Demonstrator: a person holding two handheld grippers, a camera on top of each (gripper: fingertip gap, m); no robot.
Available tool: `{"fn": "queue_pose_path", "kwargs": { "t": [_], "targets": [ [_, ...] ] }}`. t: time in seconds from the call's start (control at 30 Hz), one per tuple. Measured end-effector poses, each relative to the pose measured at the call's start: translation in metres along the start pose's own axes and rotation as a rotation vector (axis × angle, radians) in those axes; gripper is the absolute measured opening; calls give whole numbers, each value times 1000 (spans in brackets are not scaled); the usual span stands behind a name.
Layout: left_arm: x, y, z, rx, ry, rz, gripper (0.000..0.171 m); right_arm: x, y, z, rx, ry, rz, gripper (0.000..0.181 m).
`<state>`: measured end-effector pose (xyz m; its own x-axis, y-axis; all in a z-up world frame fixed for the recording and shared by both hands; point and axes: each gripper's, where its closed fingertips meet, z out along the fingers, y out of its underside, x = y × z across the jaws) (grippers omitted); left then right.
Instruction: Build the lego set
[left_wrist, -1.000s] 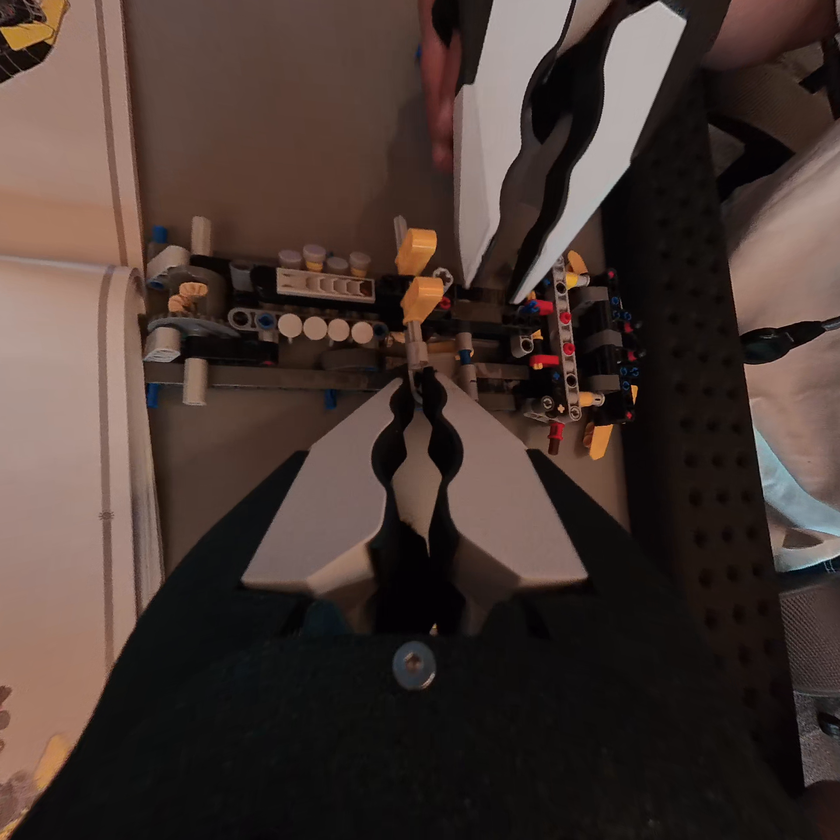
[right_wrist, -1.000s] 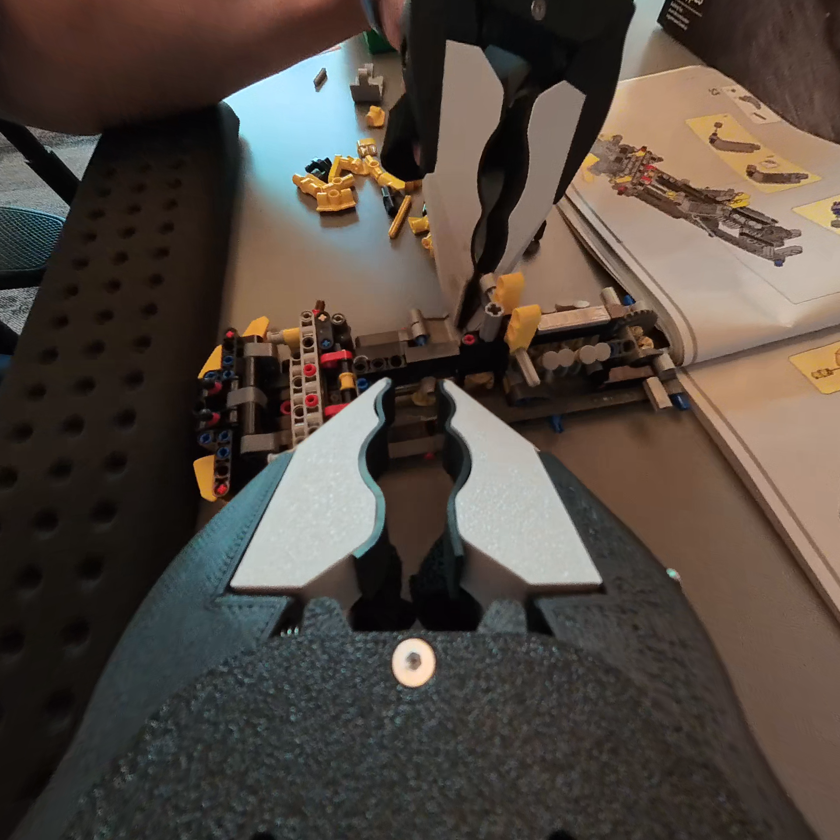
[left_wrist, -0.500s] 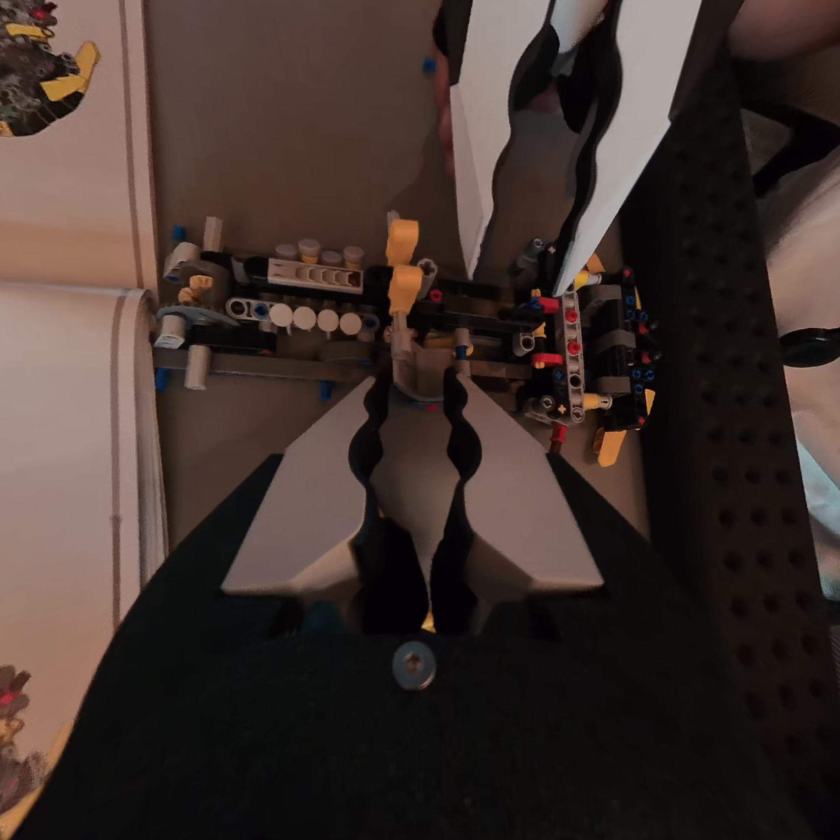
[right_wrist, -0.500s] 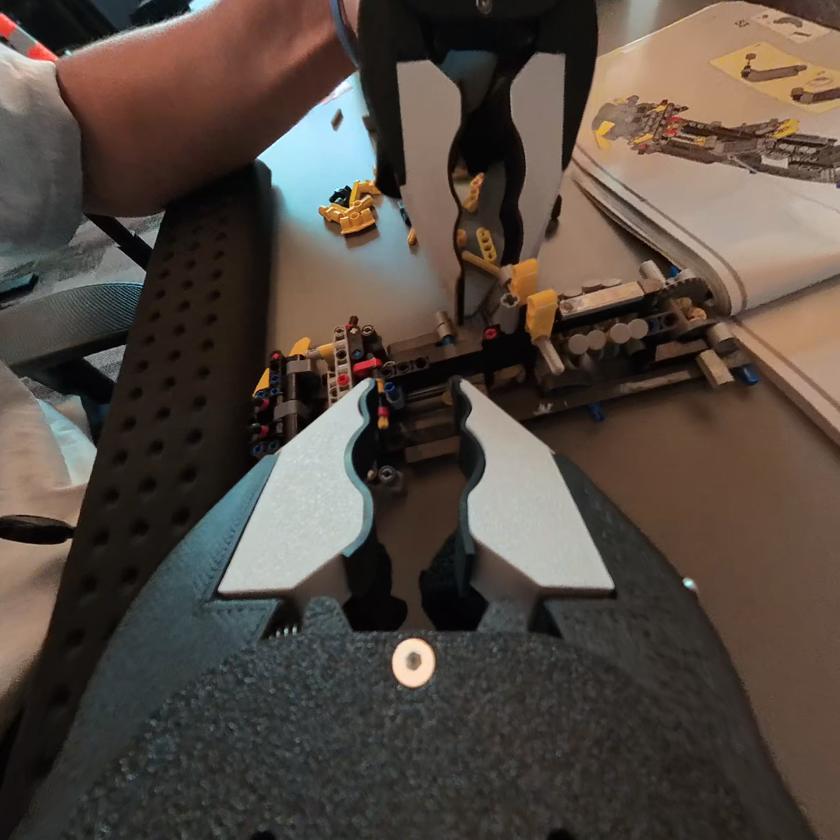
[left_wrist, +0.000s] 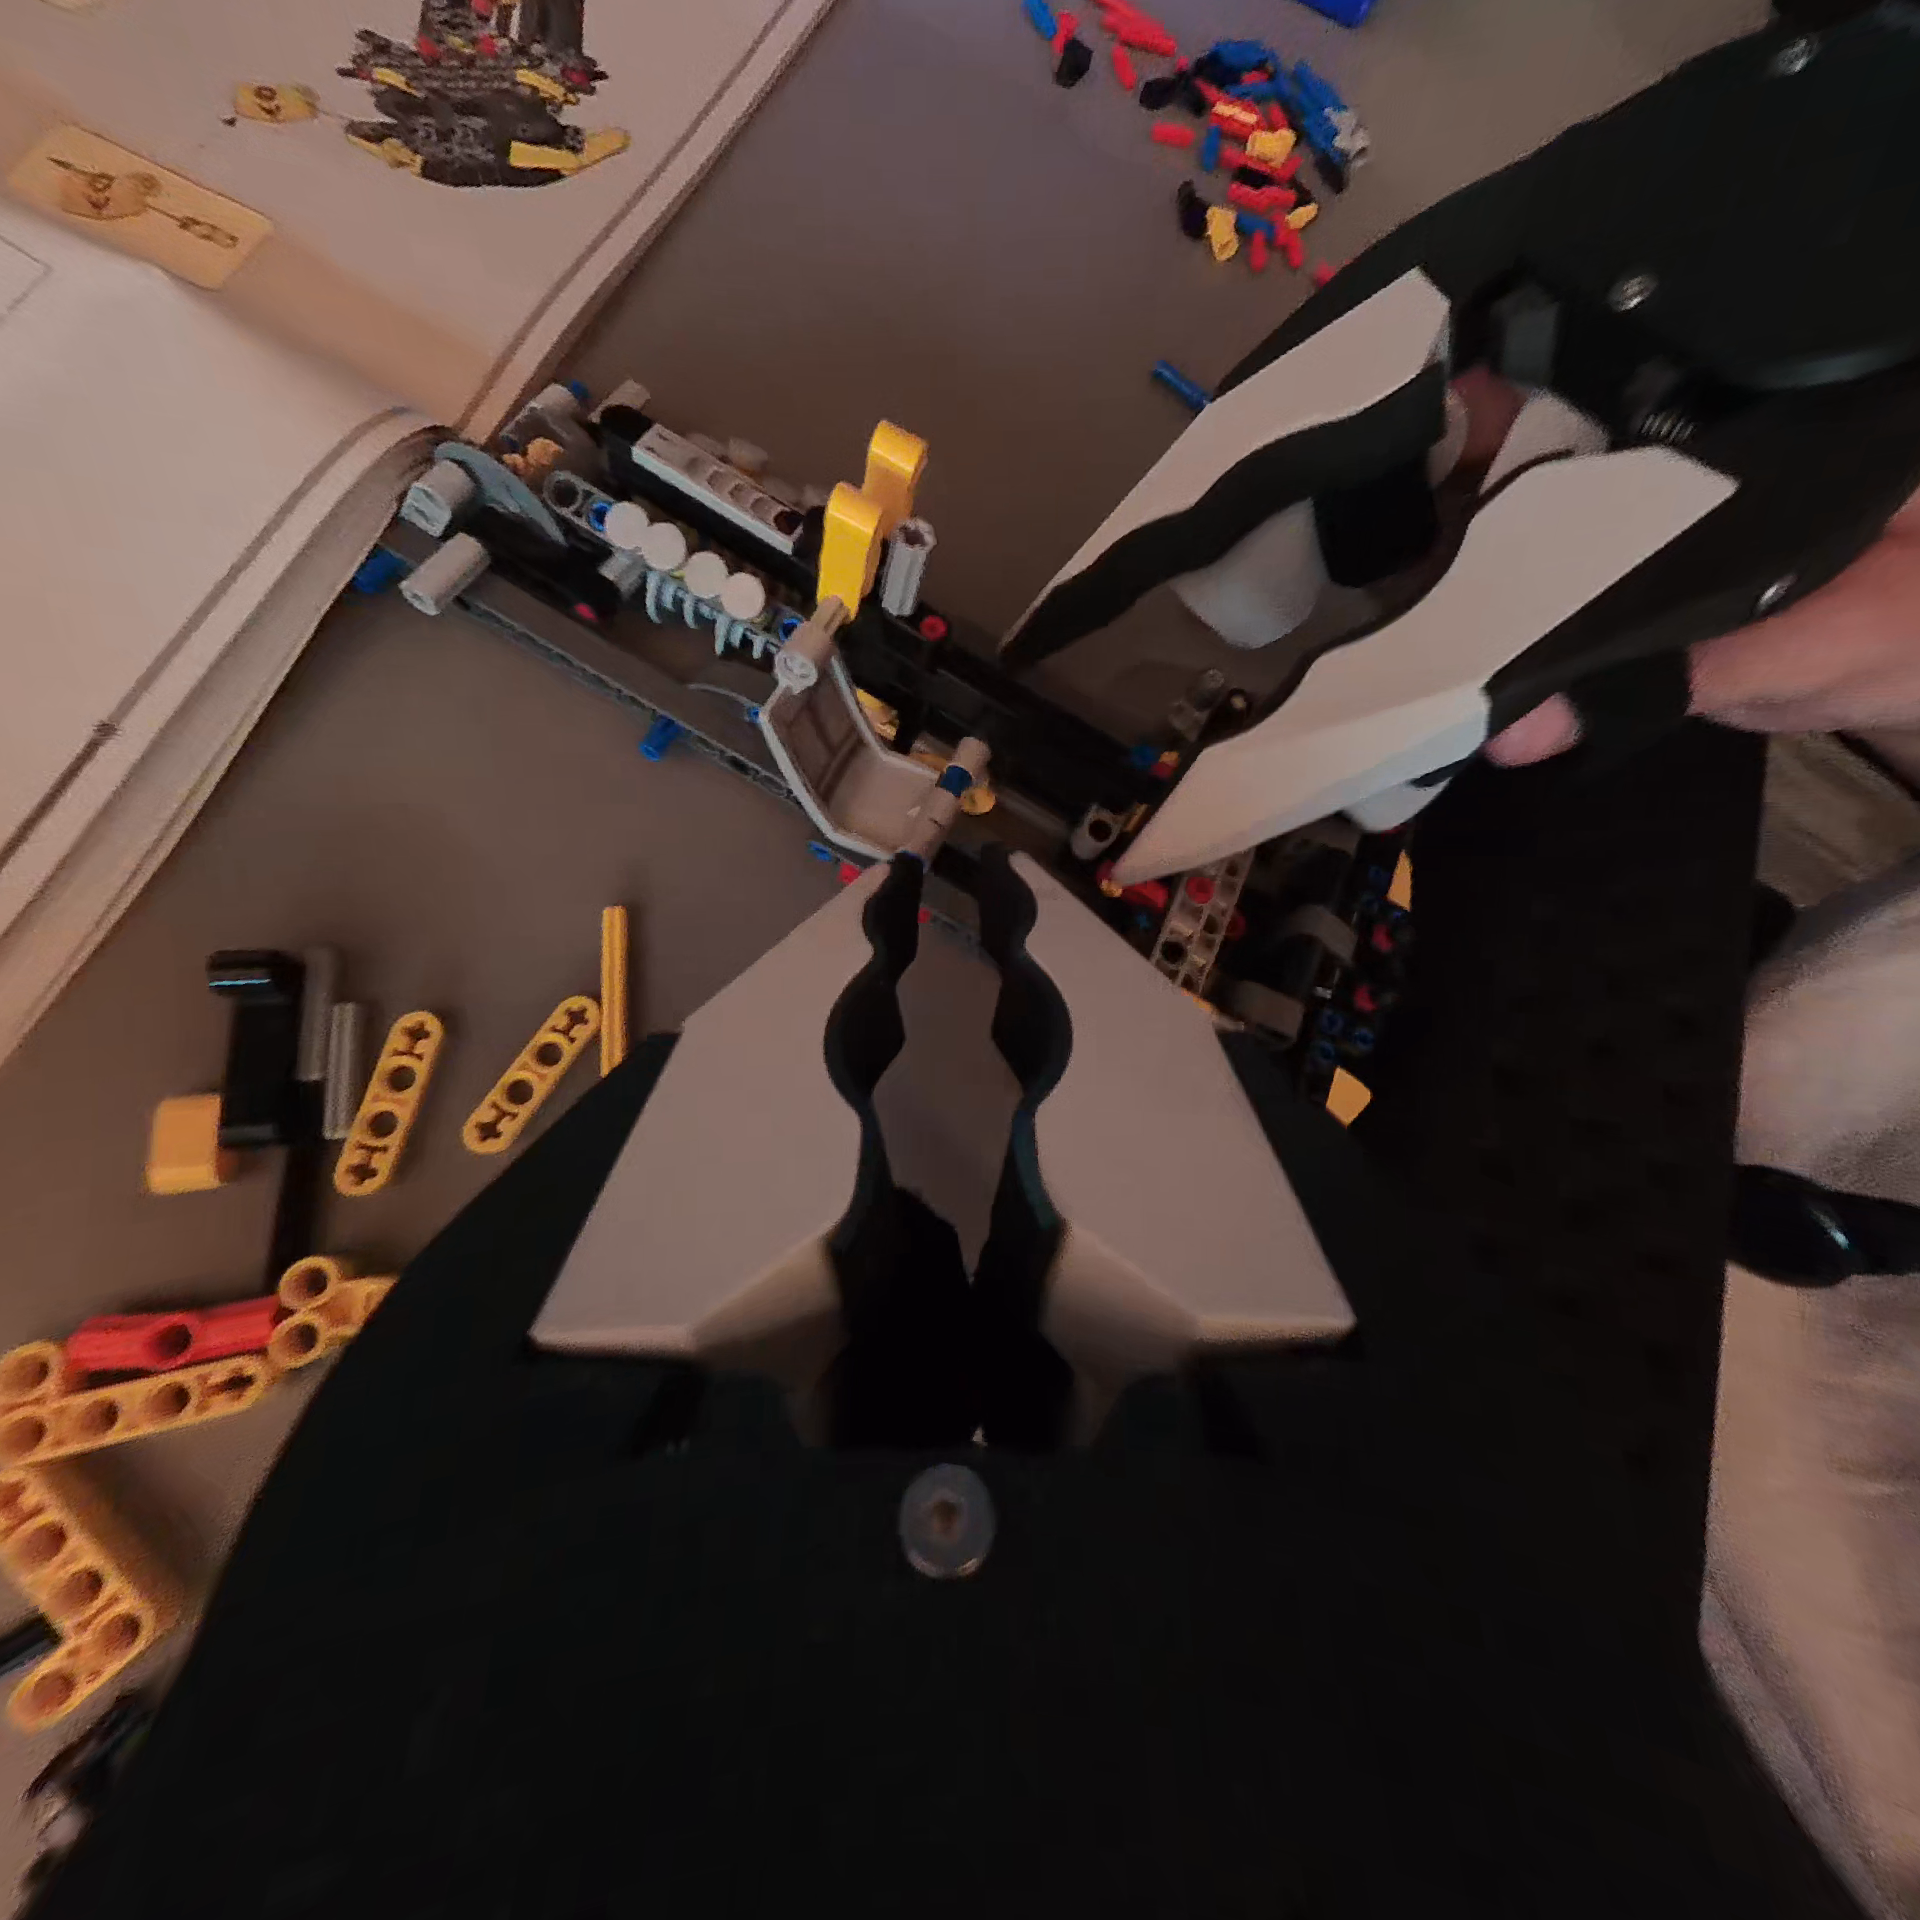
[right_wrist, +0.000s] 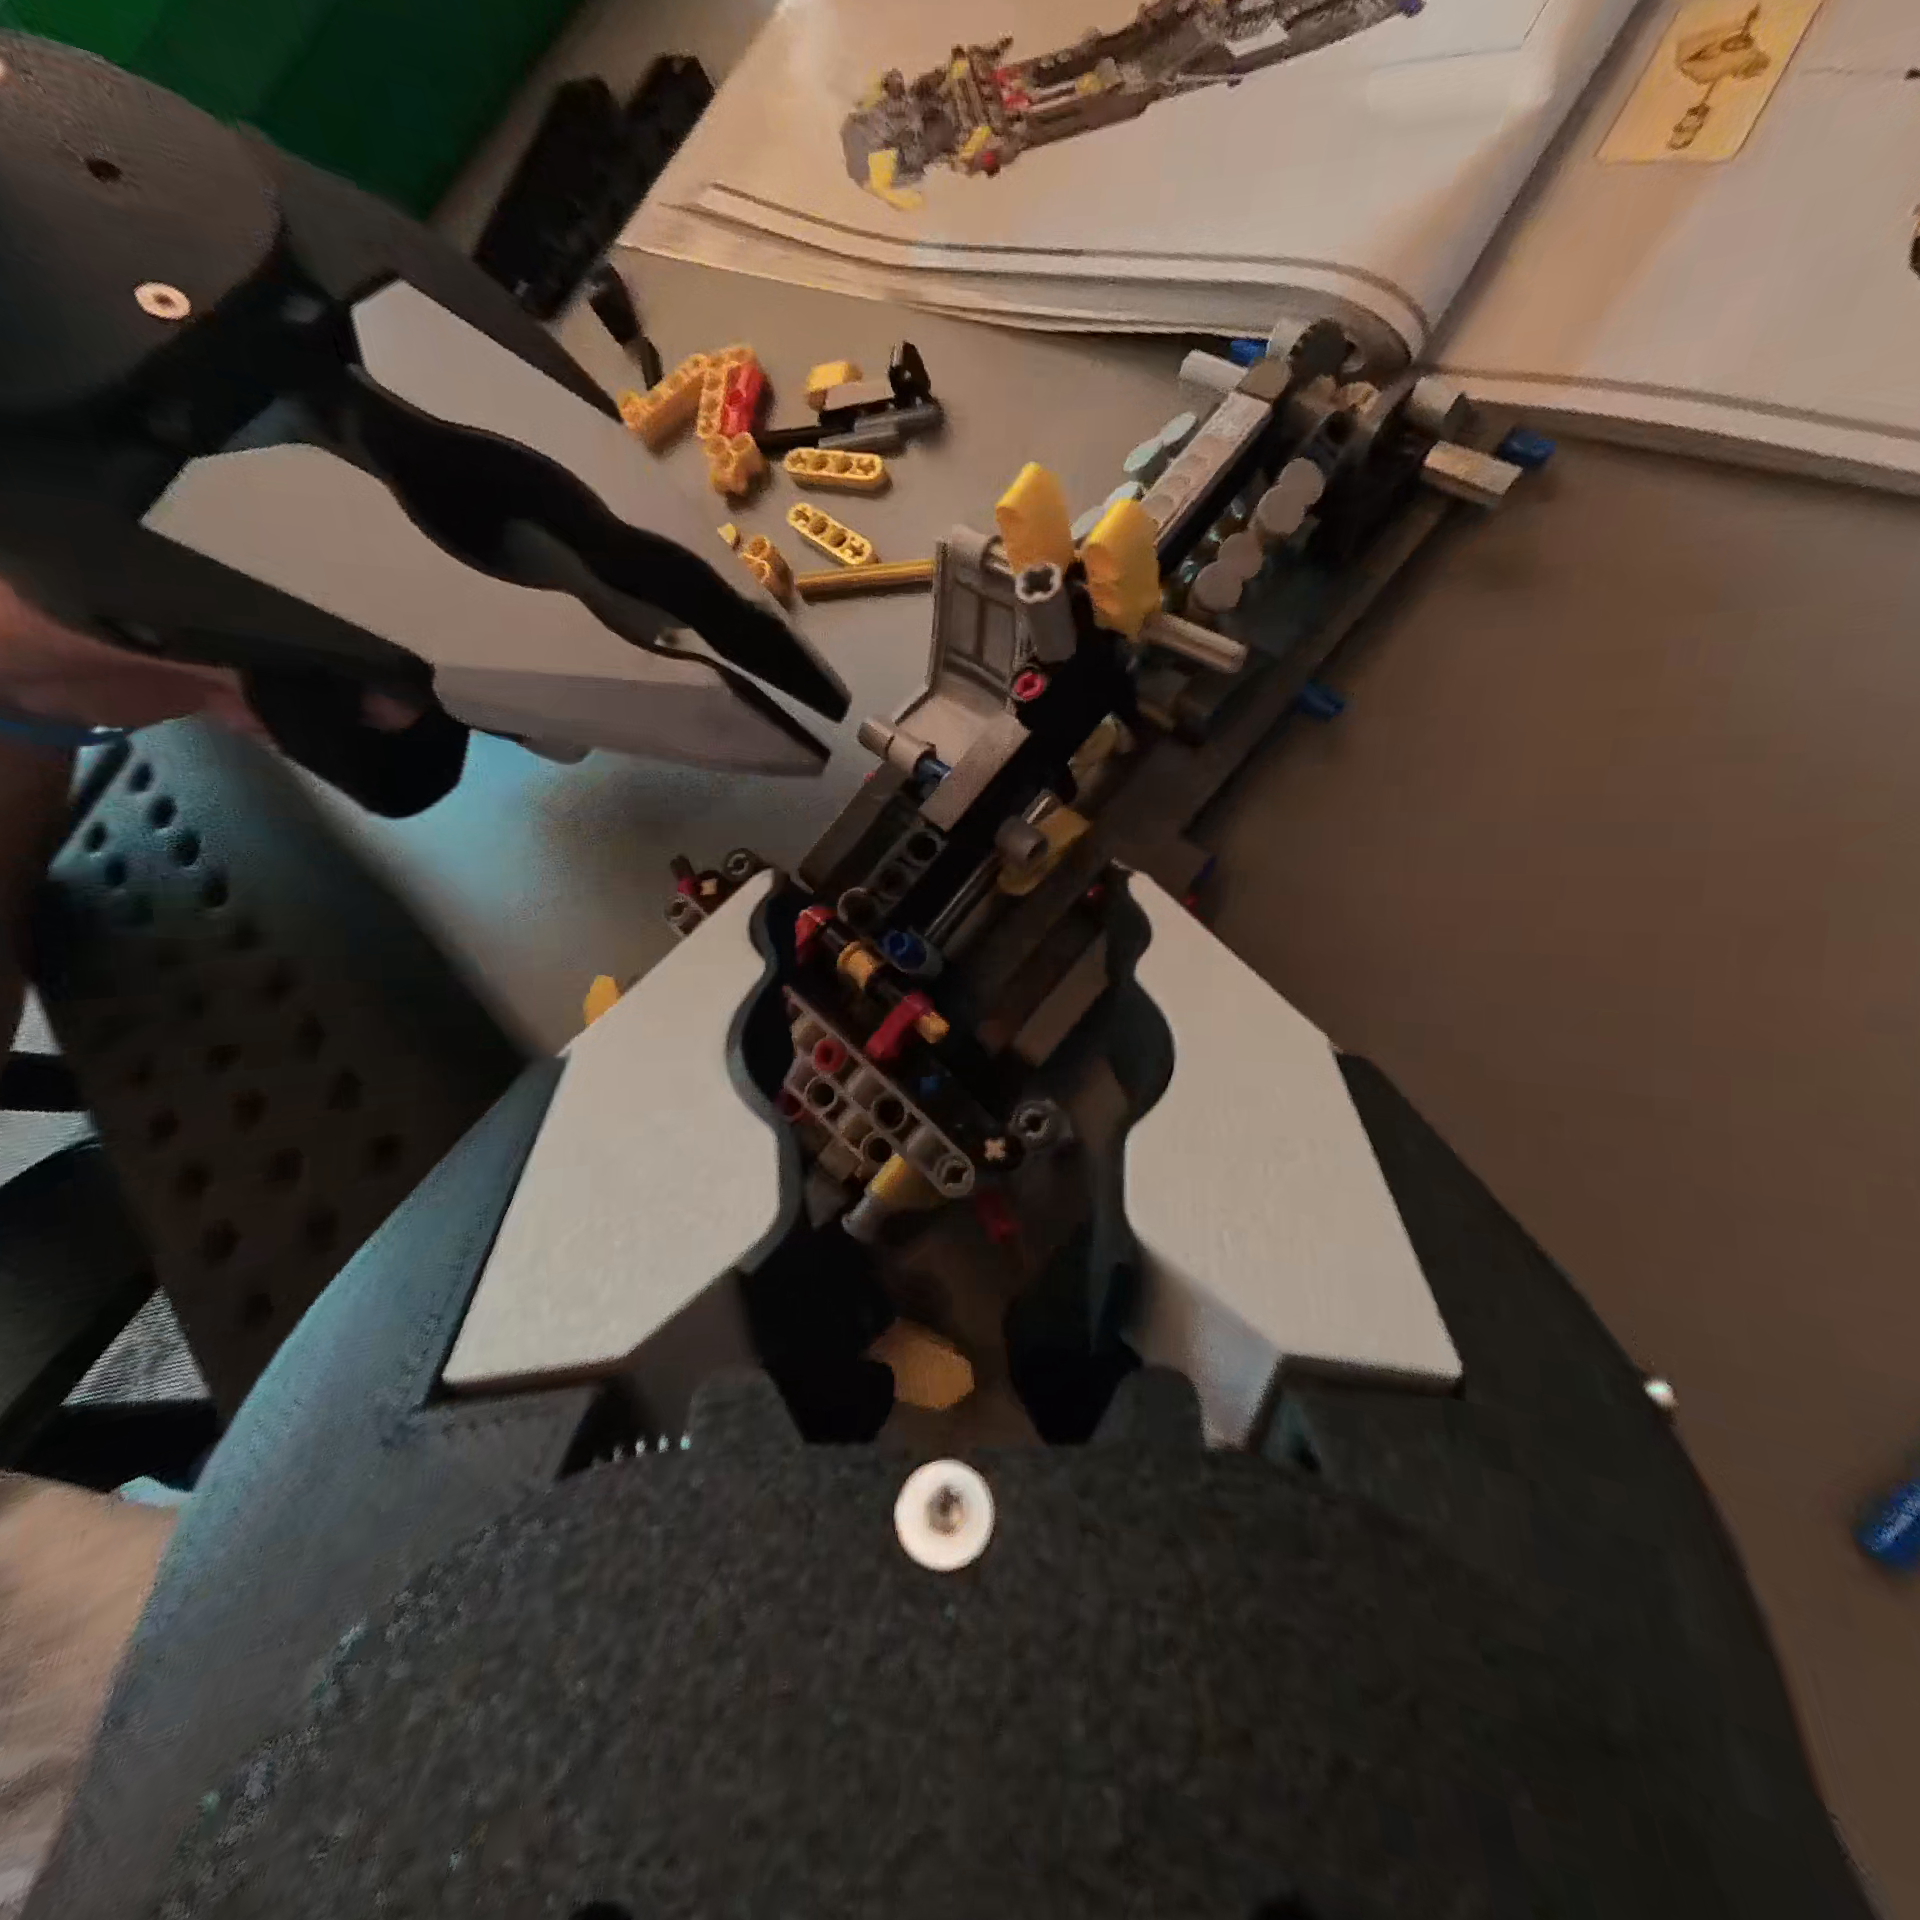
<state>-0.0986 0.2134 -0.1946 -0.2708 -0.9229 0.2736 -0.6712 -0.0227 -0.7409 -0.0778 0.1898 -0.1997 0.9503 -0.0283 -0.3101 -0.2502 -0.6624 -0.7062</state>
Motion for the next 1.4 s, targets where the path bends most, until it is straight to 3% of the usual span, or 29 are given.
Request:
{"fn": "queue_pose_path", "kwargs": {
  "t": [0.3,0.47,0.63,0.8,0.9,1.0,1.07,1.17,1.27,1.4],
  "targets": [
    [-4,-1,6,-2,-32,89,11,2,-1,9,-16,48,-12,40],
    [-8,-3,7,-3,-74,169,6,3,-1,10,-36,65,-39,39],
    [-18,-18,-6,58,-40,151,28,8,1,6,-116,-7,-99,39],
    [-38,-25,-2,-32,-25,234,34,23,3,-4,-190,-62,-190,37],
    [-44,-31,4,-66,-9,311,32,25,-7,-18,-115,-56,-132,33],
    [-56,-45,11,-87,-69,519,32,24,-16,-20,-54,32,-107,41],
    [-55,-50,15,-106,-34,615,25,29,-20,-17,-39,132,-102,41],
    [-52,-44,18,-193,39,588,28,34,-20,-6,-55,144,-51,34],
    [-53,-47,15,-188,2,603,28,35,-10,2,-131,113,-48,18],
    [-56,-50,5,-192,-78,665,28,37,-10,-1,-169,126,-96,15]
  ]
}}
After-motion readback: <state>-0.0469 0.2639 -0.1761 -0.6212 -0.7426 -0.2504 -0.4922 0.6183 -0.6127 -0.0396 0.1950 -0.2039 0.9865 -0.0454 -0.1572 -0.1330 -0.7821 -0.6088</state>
